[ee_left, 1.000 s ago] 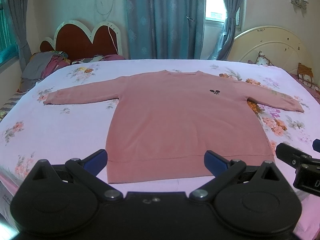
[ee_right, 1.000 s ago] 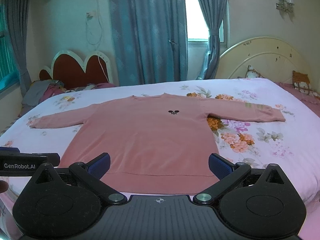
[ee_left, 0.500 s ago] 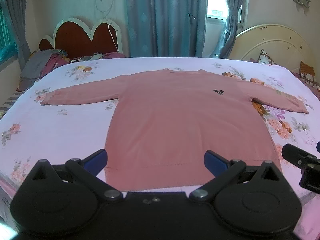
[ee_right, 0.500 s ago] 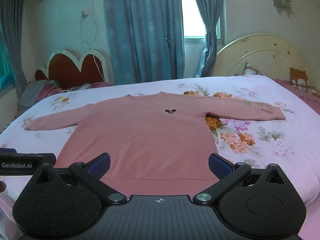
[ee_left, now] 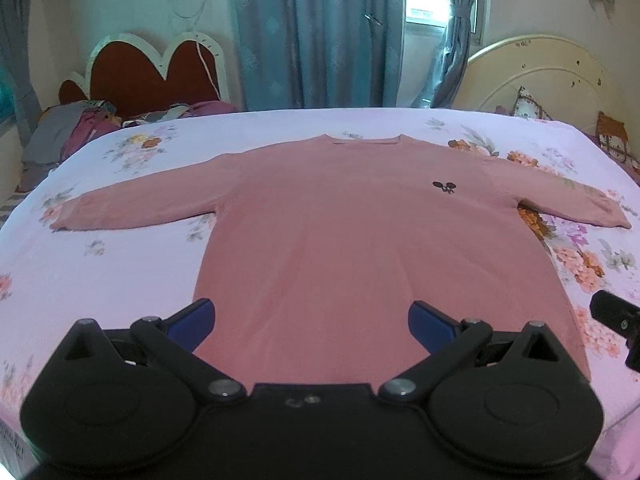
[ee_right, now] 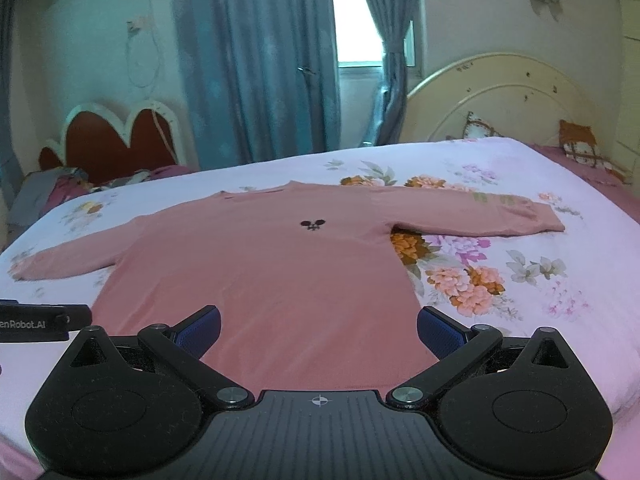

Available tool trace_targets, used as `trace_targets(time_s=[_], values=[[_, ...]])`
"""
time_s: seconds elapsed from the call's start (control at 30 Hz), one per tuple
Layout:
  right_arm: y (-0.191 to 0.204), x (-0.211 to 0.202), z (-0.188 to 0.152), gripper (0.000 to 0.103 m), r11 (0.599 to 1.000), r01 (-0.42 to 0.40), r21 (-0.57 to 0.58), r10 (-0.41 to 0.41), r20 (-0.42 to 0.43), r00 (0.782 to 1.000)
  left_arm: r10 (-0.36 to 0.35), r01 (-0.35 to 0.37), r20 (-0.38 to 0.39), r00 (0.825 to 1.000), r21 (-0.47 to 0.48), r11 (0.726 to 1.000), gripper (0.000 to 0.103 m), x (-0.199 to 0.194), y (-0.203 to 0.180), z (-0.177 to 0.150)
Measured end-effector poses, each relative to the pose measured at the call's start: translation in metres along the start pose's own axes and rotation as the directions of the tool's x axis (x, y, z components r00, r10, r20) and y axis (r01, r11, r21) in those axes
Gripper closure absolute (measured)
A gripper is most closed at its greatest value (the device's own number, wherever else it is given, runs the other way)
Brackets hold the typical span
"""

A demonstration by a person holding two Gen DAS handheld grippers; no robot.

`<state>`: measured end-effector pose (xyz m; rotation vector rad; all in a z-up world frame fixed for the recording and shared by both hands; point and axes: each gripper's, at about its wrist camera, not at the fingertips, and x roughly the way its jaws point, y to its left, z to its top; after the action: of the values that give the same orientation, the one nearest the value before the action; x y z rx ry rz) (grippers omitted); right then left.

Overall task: Fold small clothes
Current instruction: 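Move the right tool to a sweater sleeve cuff and pinch it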

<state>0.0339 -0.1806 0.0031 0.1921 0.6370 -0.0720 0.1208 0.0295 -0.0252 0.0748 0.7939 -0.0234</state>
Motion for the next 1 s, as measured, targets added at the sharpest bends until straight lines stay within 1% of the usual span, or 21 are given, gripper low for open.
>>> trace_targets(time_s=[0.2,0.33,0.5,0.6,0.77,1.0], values=[[-0.002,0.035,0.016,0.0,0.998,0.049,0.044,-0.048,-0.014,0.999,-0.026,0.026,-0.015,1.0,0.035,0.999,0.0,0.041,0.004,0.025],[-0.005,0.056,0.03,0.0,0.992,0.106,0.065,-0.106,-0.01,0.994,-0.039,0.04,-0.018,0.999,0.053,0.998,0.0,0.066,0.006,0.043],[-0.02,0.075,0.048,0.0,0.982,0.149,0.12,-0.15,0.002,0.989,-0.067,0.068,-0.029,0.997,0.066,0.995,0.0,0.097,0.005,0.064],[-0.032,0.088,0.056,0.0,0.978,0.171,0.122,-0.173,0.004,0.985,-0.071,0.073,-0.033,0.997,0.072,0.995,0.0,0.114,0.001,0.074],[-0.062,0.117,0.065,0.0,0.972,0.2,0.12,-0.2,-0.007,0.98,-0.07,0.073,-0.047,0.996,0.058,0.996,0.0,0.141,-0.016,0.086],[-0.13,0.165,0.079,0.001,0.971,0.194,0.137,-0.192,-0.024,0.981,-0.041,0.042,-0.05,0.998,0.035,0.998,0.0,0.172,-0.051,0.1]])
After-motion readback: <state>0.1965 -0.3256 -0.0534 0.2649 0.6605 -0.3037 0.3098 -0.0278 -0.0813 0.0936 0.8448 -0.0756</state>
